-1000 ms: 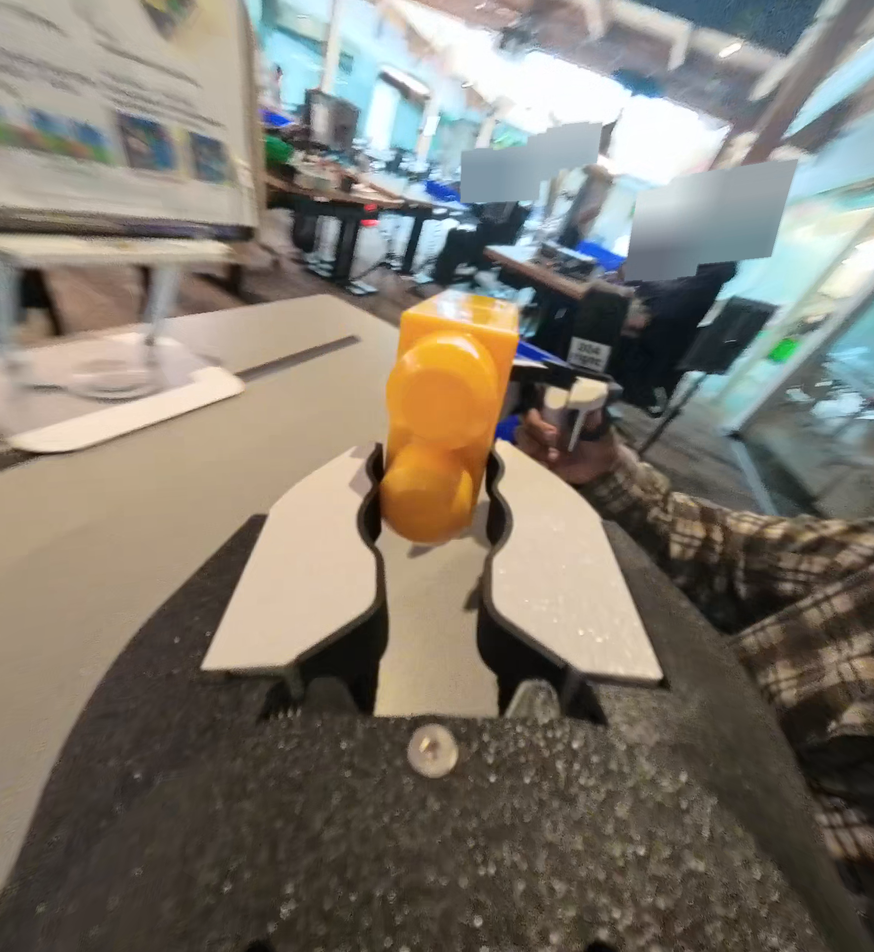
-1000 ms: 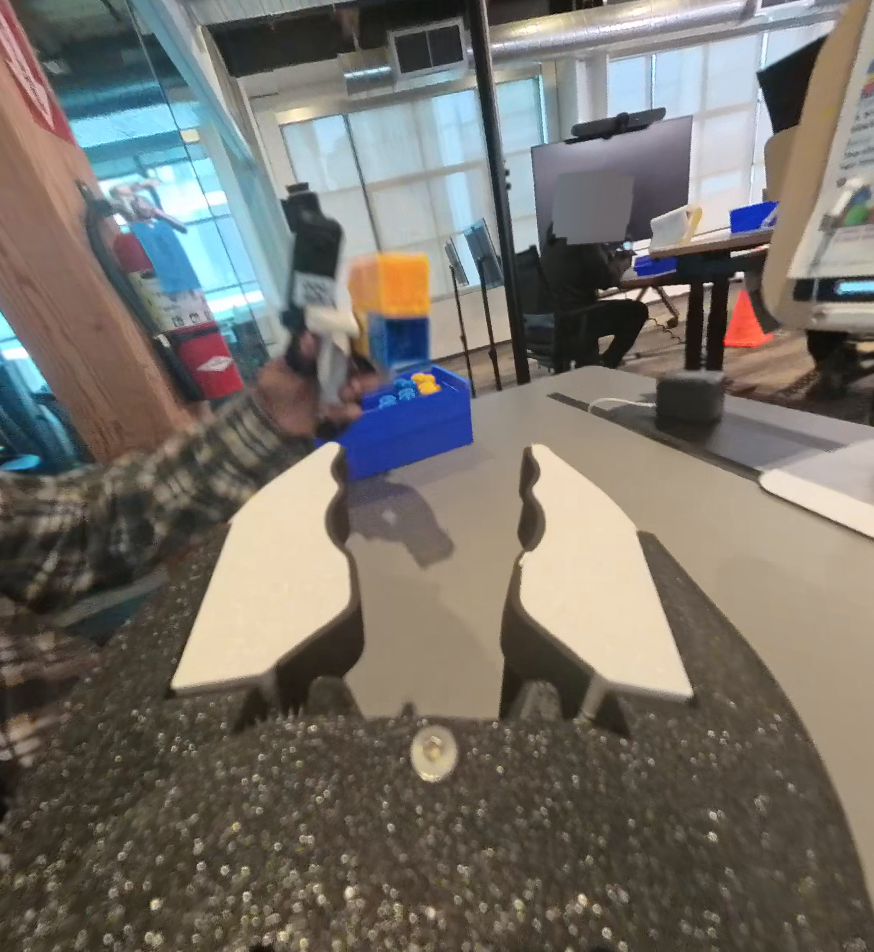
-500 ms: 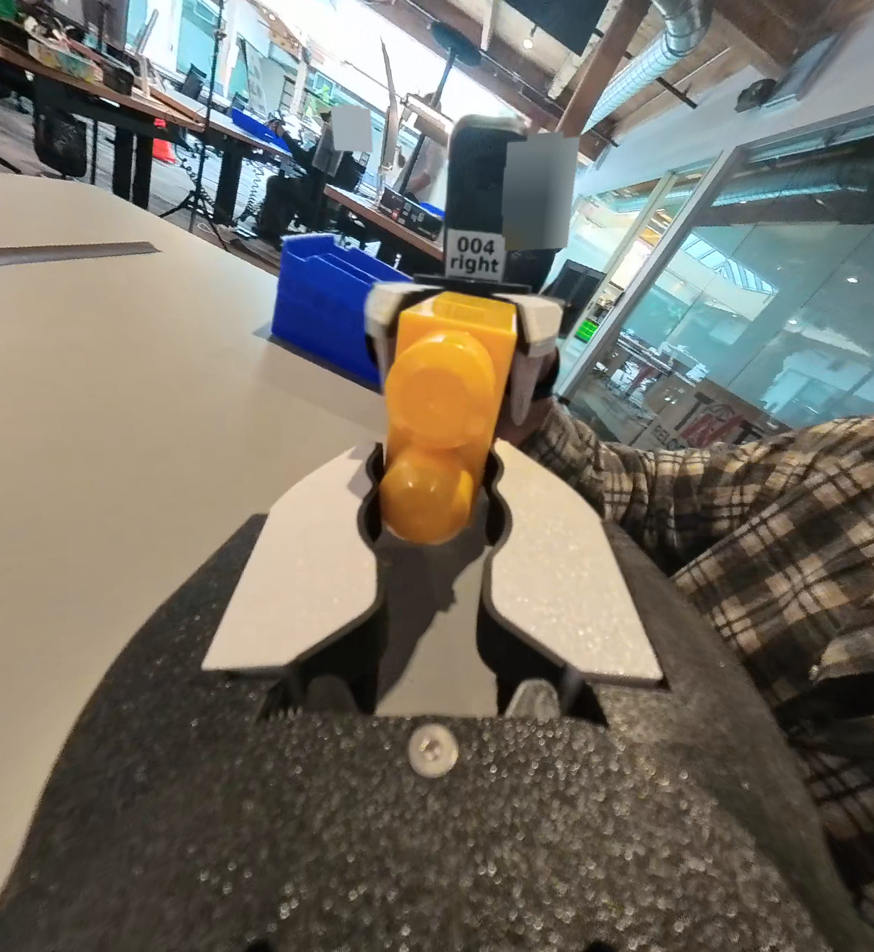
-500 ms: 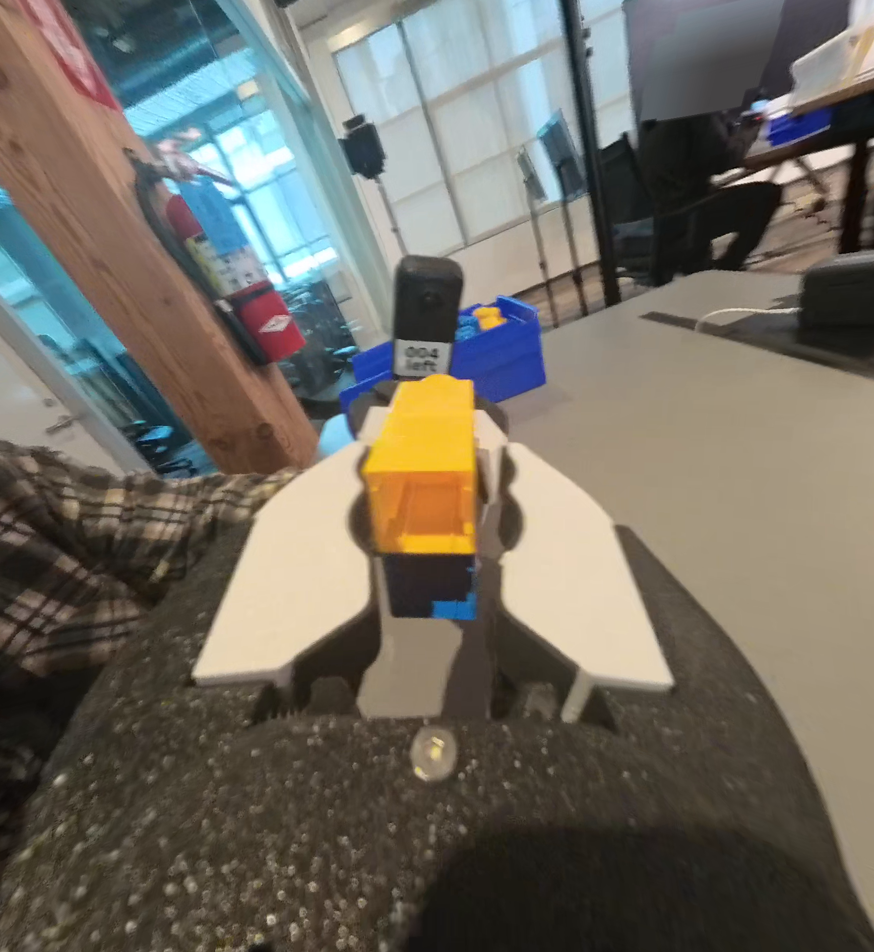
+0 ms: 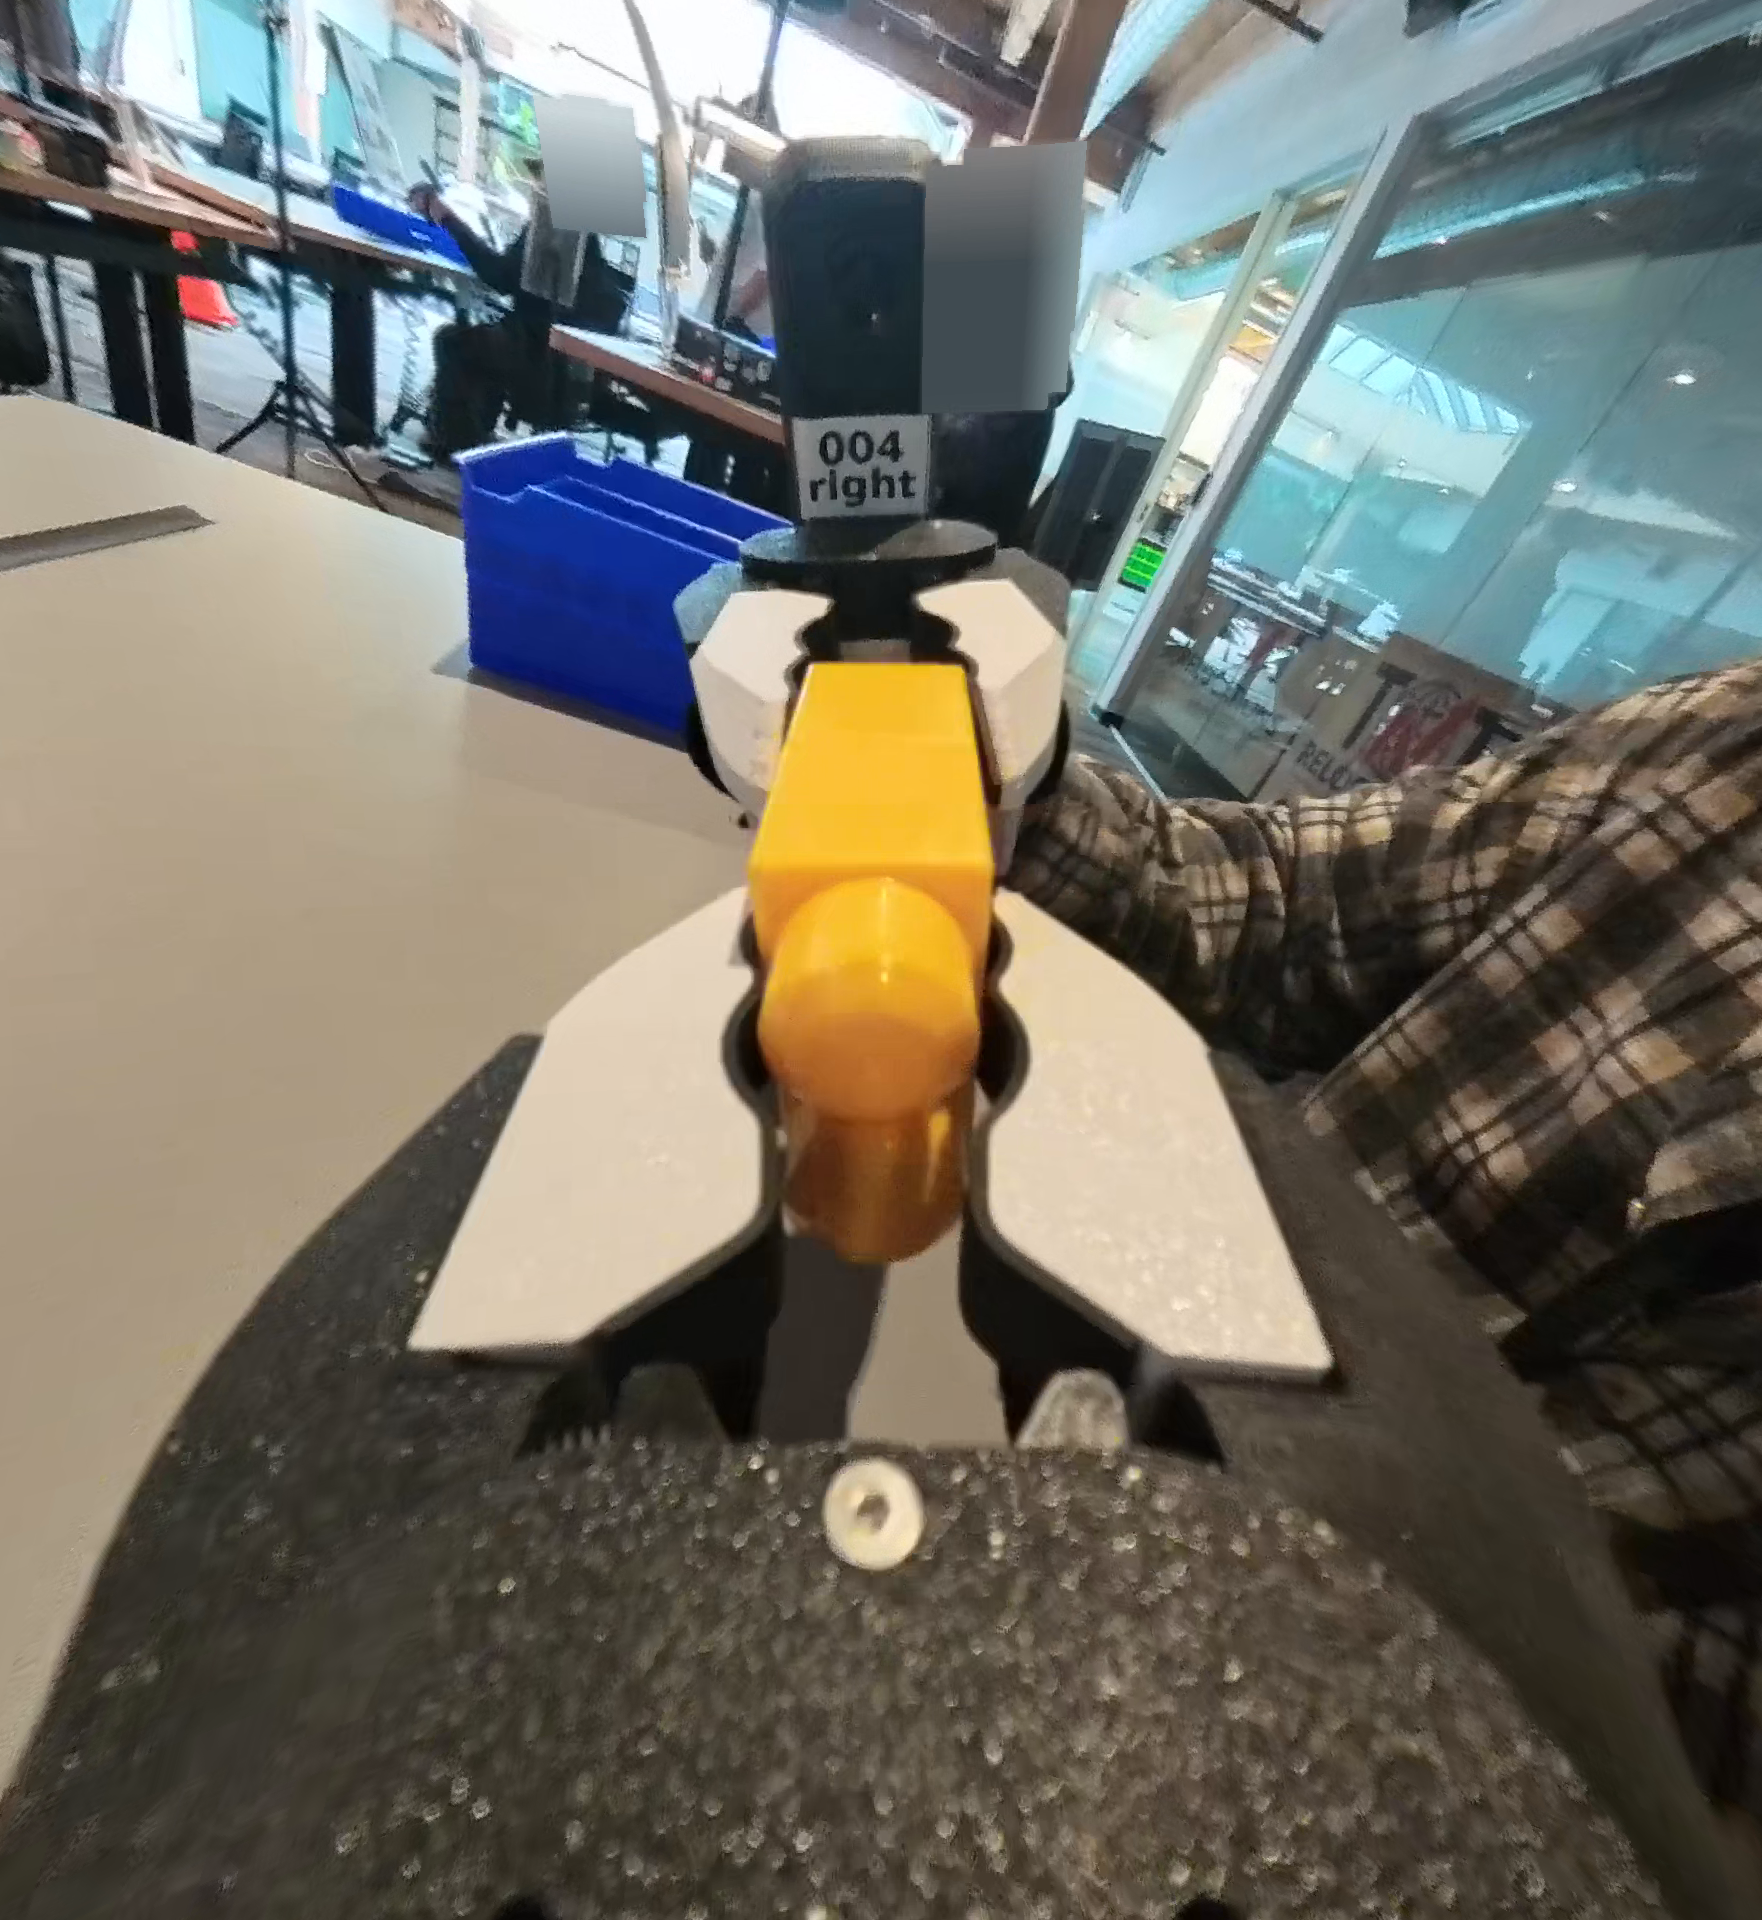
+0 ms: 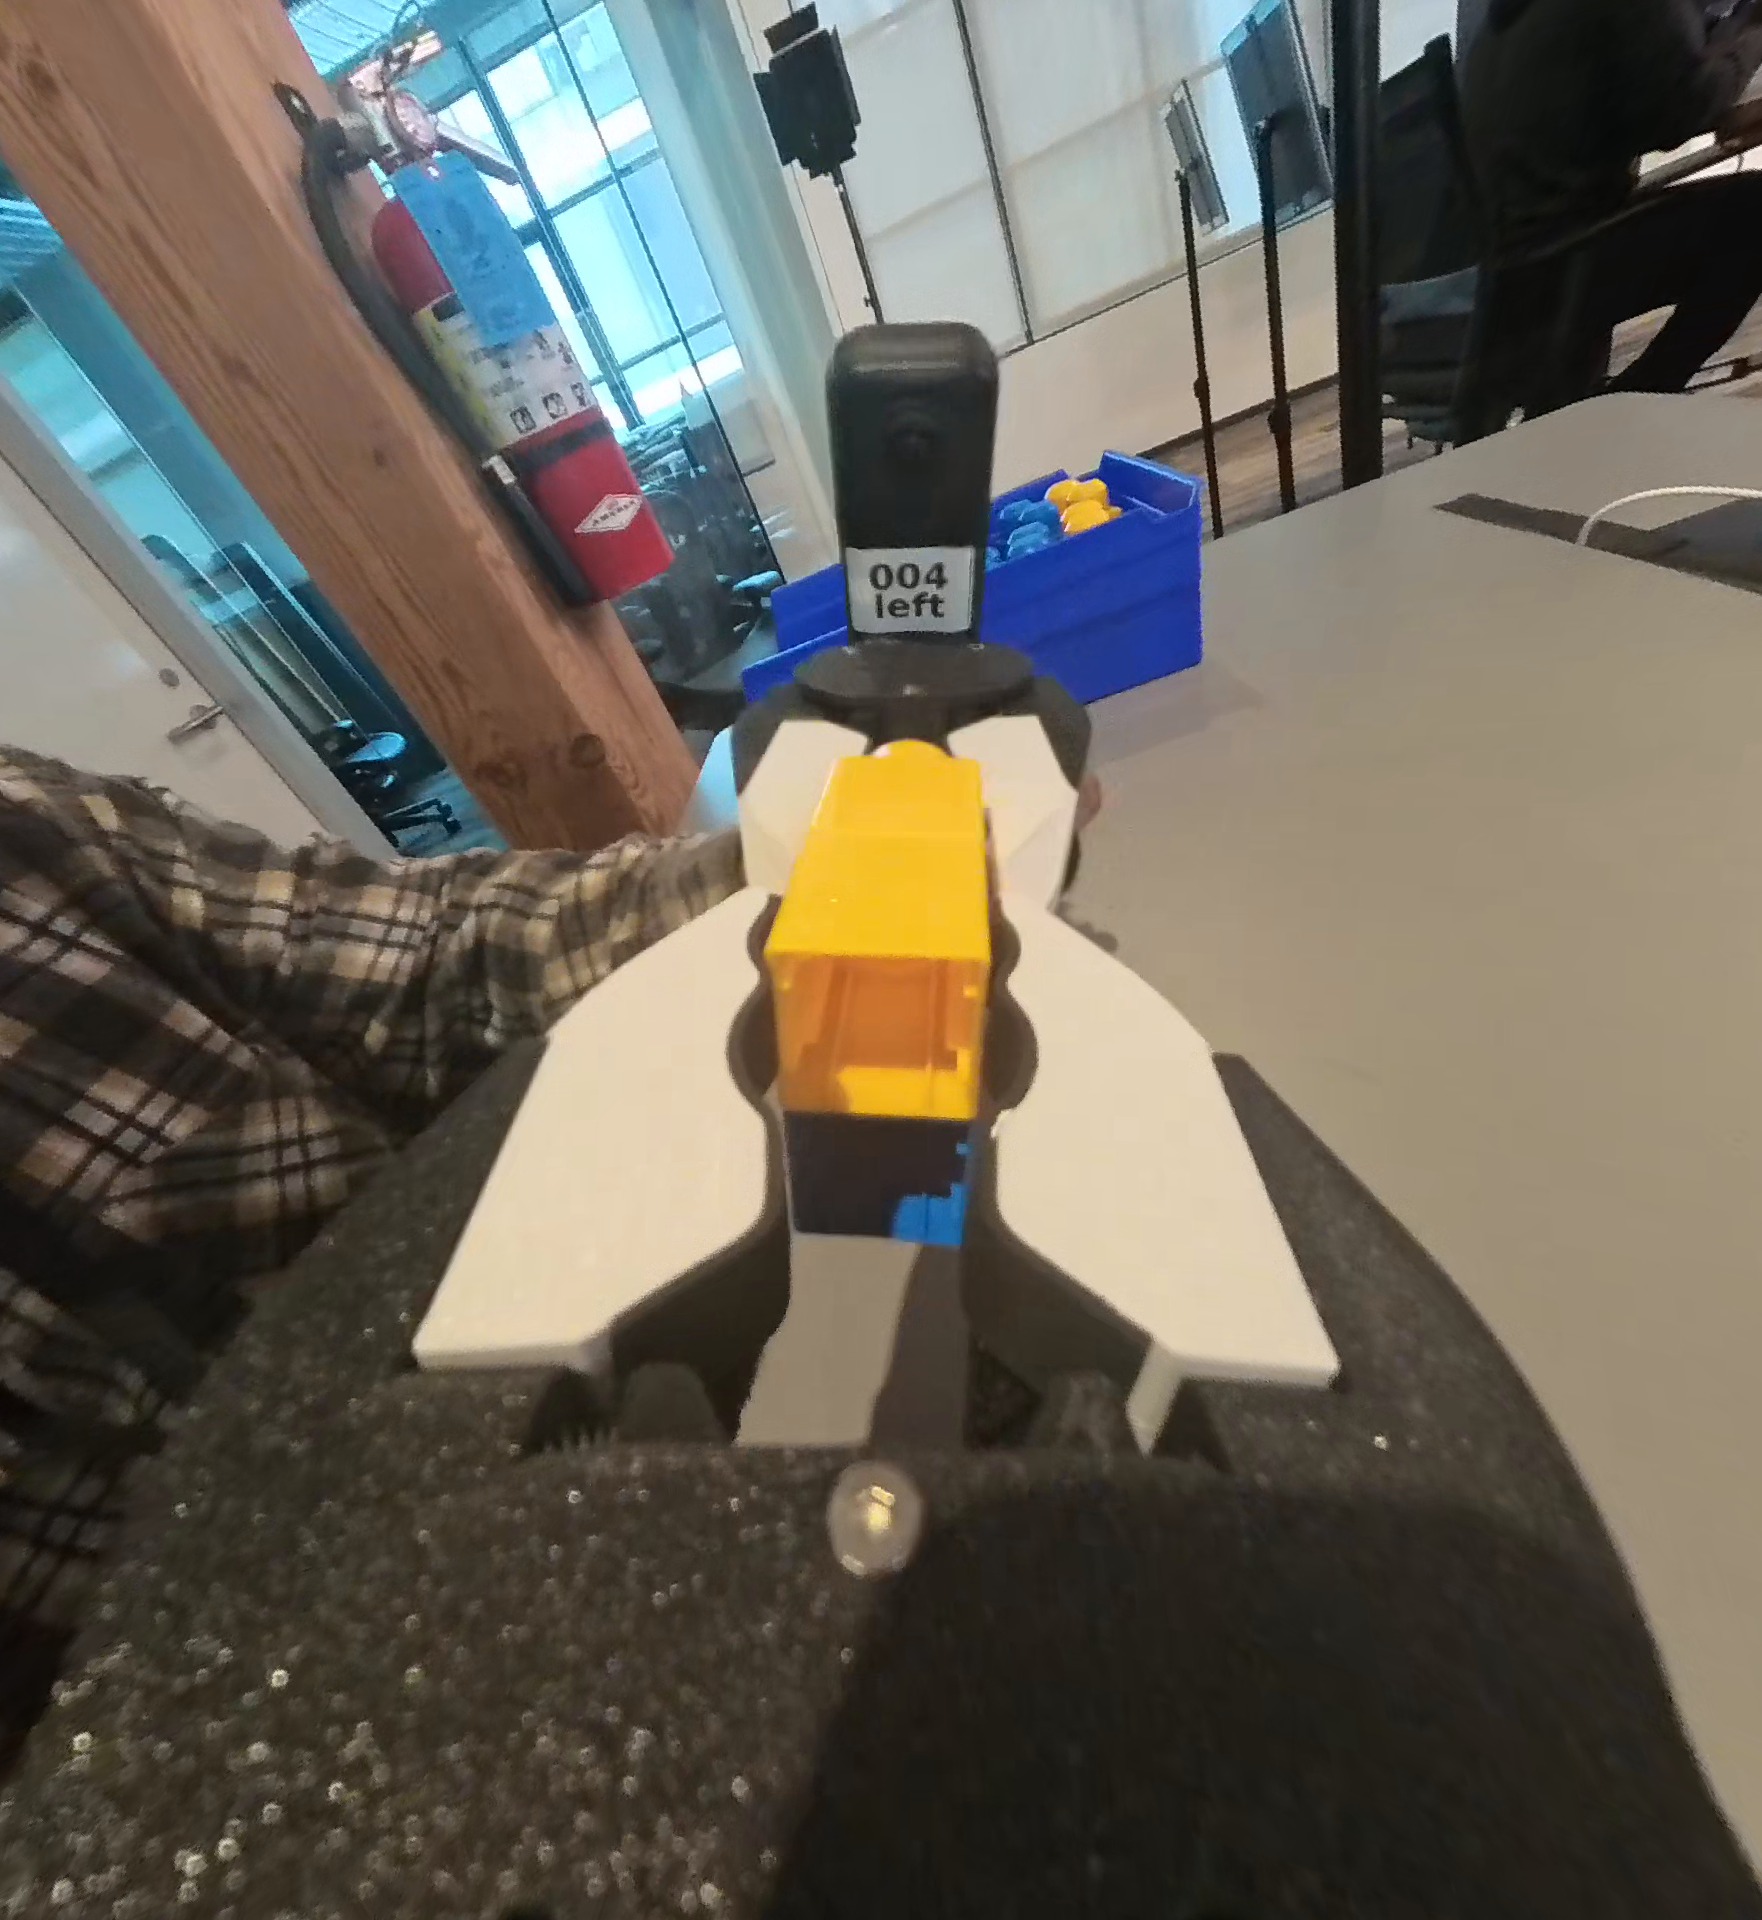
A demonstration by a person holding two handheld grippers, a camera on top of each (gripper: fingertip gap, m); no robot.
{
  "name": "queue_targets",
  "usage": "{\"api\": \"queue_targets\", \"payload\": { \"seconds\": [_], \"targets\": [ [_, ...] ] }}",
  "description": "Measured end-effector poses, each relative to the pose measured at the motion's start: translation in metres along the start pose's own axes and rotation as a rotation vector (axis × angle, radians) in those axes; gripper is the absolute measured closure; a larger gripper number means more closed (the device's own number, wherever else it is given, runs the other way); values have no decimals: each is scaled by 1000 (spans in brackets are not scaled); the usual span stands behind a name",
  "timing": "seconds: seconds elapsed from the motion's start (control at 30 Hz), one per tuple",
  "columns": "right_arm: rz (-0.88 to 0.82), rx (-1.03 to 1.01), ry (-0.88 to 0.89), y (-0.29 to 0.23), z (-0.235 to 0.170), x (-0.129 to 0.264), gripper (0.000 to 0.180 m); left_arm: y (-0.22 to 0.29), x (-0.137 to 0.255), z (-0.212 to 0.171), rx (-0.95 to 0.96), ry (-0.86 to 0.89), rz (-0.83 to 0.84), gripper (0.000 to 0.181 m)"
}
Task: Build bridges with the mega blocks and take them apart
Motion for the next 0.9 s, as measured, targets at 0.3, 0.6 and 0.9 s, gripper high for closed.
{"api": "queue_targets", "payload": {
  "seconds": [0.3,0.6,0.9],
  "targets": [
    [-115,-5,103,0,20,44,144,2,15,12,1,124,90,144],
    [-873,-115,108,-32,38,264,143,8,23,20,-22,185,68,145],
    [-1296,-436,-165,-29,-52,387,142,7,13,14,-4,159,55,144]
  ]
}}
Point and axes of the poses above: each gripper's, where its closed fingertips meet, x back along the fingers, z out of its top, y = z × x across the jaws, the point moved 7 cm from there along x, back along the fingers, and after that the axes turned 8 degrees about -y, right-handed, at the moved point
